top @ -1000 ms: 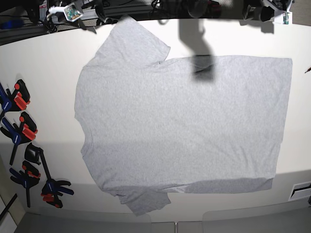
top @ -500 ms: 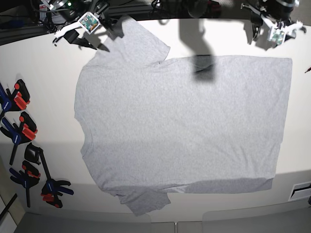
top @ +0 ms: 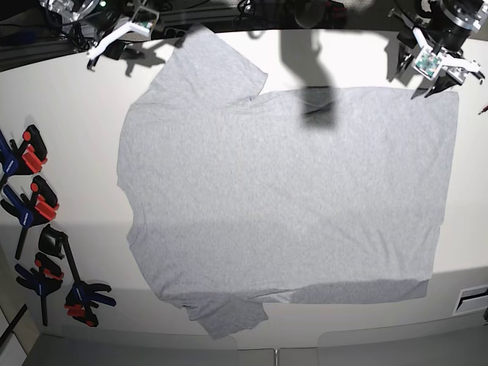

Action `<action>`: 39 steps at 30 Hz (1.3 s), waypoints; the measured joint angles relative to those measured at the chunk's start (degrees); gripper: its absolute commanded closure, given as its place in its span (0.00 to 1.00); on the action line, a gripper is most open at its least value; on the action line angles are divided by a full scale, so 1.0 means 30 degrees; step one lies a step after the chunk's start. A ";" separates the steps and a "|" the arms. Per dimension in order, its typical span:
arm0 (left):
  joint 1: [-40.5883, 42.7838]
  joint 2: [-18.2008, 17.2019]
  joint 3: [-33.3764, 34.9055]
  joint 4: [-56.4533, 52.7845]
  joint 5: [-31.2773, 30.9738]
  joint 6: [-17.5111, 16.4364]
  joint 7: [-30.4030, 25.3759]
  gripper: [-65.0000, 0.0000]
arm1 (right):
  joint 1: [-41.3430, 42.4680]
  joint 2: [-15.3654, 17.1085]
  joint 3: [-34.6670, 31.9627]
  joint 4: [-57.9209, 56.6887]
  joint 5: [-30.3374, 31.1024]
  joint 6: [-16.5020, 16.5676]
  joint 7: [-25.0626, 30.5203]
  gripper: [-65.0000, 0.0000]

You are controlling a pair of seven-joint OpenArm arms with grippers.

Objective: Fold the T-shirt properly
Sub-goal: 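Move both grippers toward the shirt's shoulder corners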

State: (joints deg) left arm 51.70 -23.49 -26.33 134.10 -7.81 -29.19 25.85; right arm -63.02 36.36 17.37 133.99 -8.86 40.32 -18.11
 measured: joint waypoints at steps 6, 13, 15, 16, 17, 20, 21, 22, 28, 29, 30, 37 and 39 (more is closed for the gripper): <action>-0.0051 0.0262 0.0007 0.0007 -0.1545 -0.0015 -0.1574 0.51 | -0.0044 -0.0007 -0.0015 0.0000 0.4488 -0.0007 -0.0692 0.47; -0.1712 0.0270 0.0000 0.0000 -0.1843 0.0015 -0.0124 0.51 | -0.0036 0.0000 -0.0015 0.0000 0.6805 -0.0036 -0.3439 0.47; -0.2215 0.0270 0.0000 0.0000 -0.2499 -0.0007 -0.0109 0.51 | -0.0036 0.0000 -0.0015 0.0000 0.6972 -0.0051 -0.3417 0.47; -0.2412 0.0262 0.0000 0.0000 -0.2892 0.0036 -0.0036 0.51 | -0.0015 -0.0007 -0.0015 0.0000 0.6958 -0.0051 -0.3424 0.47; -0.2579 0.0262 0.0007 0.0000 -0.3075 0.0007 0.0189 0.51 | 0.0007 -0.0007 -0.0015 0.0000 0.6812 -0.0051 -0.3432 0.47; -0.2696 0.0262 0.0007 0.0000 -0.3417 0.0015 0.1115 0.51 | 0.0007 -0.0007 -0.0015 0.0000 0.4765 -0.0058 -0.3373 0.47; -0.2696 0.0262 0.0007 0.0000 -0.3475 0.0044 0.1209 0.51 | 0.0007 -0.0015 -0.0015 0.0000 0.3767 -0.0058 -0.3366 0.47; -0.2696 0.0262 0.0007 0.0000 -0.3490 0.0036 0.1188 0.51 | 0.0007 -0.0007 -0.0022 0.0000 0.2645 -0.0058 -0.3198 0.47; -0.2710 0.0262 0.0007 0.0000 -0.3483 0.0044 0.1107 0.51 | 0.0015 0.0546 -0.2455 0.0000 -0.2470 -0.0073 -0.2361 0.47; -0.2732 0.0262 0.0007 0.0000 -0.3483 0.0036 0.1115 0.51 | 0.0000 0.0641 -0.3220 0.0000 -0.3366 -0.0466 -0.2368 0.47; -0.2739 0.0262 0.0007 0.0000 -0.3483 0.0044 0.1115 0.51 | 0.0000 0.0692 -0.4044 0.0000 -0.4014 -0.1188 -0.2667 0.47; -0.2739 0.0262 0.0007 0.0000 -0.3483 0.0036 0.1115 0.51 | 0.0015 0.0692 -0.8123 -0.0073 -0.9100 -0.6113 -0.3016 0.47; -0.2739 0.0262 0.0007 0.0000 -0.3483 0.0036 0.1115 0.51 | 0.0058 0.0692 -0.8794 -0.0743 -0.9967 -0.6914 -0.3257 0.47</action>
State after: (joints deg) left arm 43.48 -22.70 -26.30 134.10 -18.26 -29.08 29.19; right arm -62.85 38.44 -9.02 131.76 -38.76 19.57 -27.88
